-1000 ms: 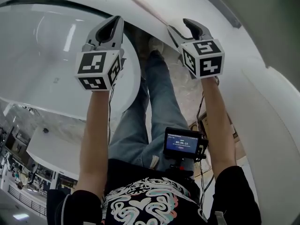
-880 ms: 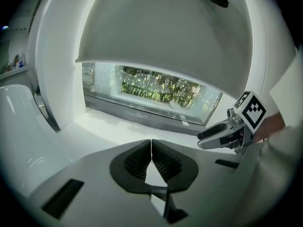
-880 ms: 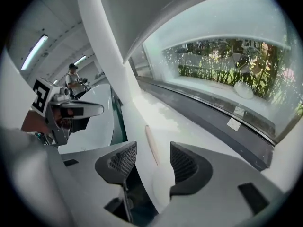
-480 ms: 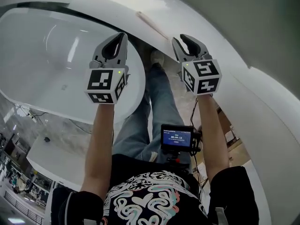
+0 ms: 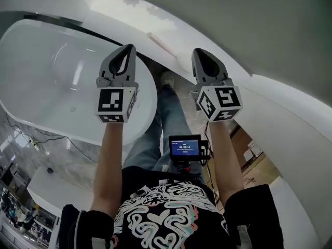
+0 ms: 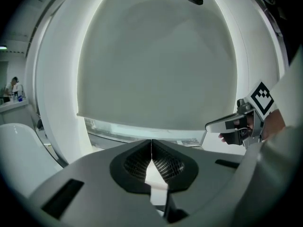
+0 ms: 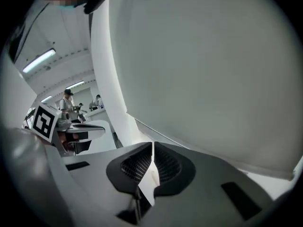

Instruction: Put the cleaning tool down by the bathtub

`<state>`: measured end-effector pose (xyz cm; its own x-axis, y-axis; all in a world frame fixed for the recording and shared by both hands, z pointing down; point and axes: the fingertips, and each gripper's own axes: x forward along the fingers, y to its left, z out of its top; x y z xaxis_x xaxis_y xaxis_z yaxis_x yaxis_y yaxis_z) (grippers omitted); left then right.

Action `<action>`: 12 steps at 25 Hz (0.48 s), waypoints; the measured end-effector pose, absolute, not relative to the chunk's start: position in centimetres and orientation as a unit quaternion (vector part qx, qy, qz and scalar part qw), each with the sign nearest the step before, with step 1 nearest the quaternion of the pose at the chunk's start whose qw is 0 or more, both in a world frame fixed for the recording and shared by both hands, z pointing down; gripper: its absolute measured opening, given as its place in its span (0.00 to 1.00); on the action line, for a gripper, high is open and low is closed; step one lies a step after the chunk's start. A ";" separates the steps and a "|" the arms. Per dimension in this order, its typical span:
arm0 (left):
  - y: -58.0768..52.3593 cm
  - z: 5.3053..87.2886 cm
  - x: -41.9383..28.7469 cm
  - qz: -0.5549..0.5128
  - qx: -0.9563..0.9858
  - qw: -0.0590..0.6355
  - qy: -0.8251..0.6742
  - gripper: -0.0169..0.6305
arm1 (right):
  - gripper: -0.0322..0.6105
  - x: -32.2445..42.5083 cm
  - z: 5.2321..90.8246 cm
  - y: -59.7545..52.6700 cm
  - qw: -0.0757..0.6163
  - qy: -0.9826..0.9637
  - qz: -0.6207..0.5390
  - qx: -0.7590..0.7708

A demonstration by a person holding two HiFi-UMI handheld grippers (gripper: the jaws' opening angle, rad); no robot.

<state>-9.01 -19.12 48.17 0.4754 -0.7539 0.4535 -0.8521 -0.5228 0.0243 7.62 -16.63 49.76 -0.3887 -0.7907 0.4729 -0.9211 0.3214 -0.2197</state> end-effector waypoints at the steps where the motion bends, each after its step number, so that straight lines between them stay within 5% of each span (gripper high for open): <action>1: -19.0 47.1 -8.9 0.193 0.851 0.119 -0.473 0.05 | 0.11 7.8 48.8 -16.5 0.133 -0.800 0.233 0.537; 12: -16.6 37.4 -10.0 0.145 0.853 0.059 -0.498 0.05 | 0.10 8.5 39.3 -13.3 0.126 -0.801 0.148 0.567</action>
